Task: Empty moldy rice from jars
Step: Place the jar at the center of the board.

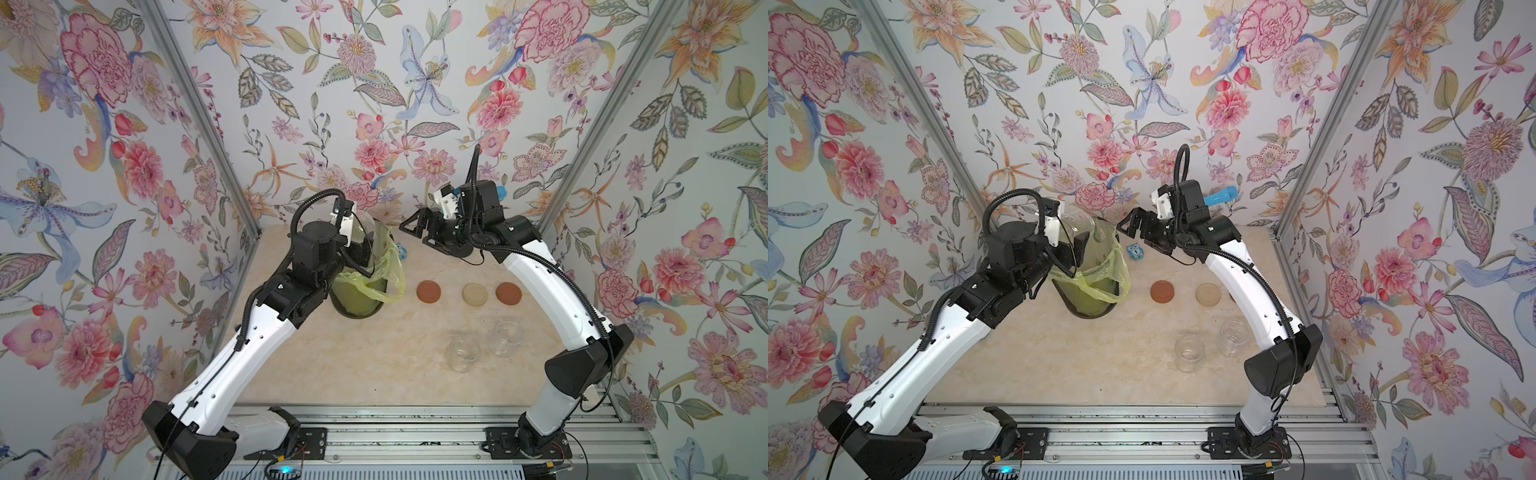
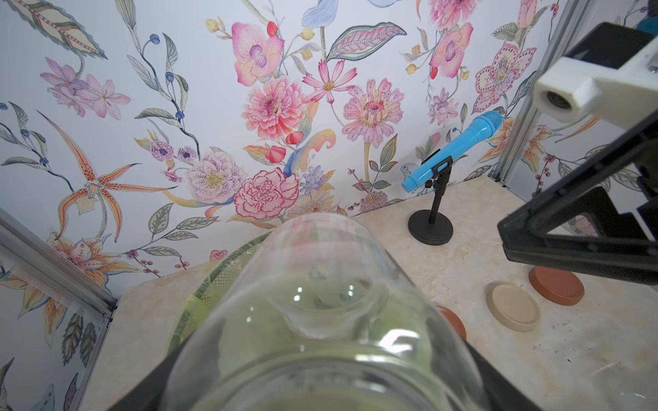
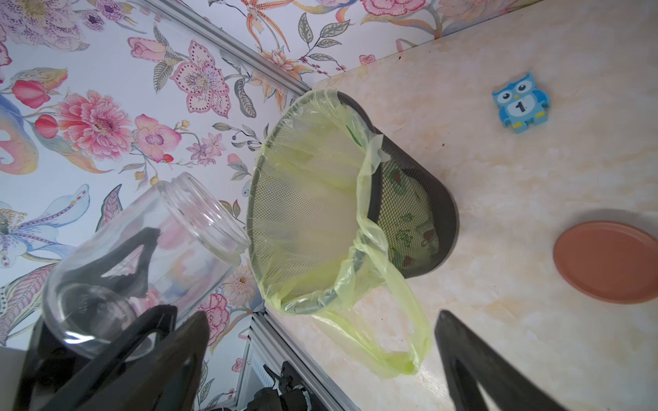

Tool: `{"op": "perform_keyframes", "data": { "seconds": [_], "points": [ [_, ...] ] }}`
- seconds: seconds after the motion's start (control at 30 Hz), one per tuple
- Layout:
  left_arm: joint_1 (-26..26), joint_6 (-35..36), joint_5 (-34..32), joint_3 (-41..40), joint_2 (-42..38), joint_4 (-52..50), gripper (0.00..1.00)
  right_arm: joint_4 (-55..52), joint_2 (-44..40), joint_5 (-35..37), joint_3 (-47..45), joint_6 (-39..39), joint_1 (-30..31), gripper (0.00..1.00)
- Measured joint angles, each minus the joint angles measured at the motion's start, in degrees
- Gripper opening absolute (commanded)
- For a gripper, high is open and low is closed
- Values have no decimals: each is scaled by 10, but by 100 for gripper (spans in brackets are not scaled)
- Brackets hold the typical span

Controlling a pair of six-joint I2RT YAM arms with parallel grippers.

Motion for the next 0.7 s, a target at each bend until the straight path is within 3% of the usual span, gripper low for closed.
{"op": "perform_keyframes", "data": {
  "seconds": [0.43, 0.7],
  "points": [
    [0, 80, 15, -202, -90, 221, 0, 1, 41, -38, 79, 174, 20, 100],
    [30, 73, 104, -218, -88, 300, 0, 11, 54, -42, 85, 269, 26, 100]
  ]
}}
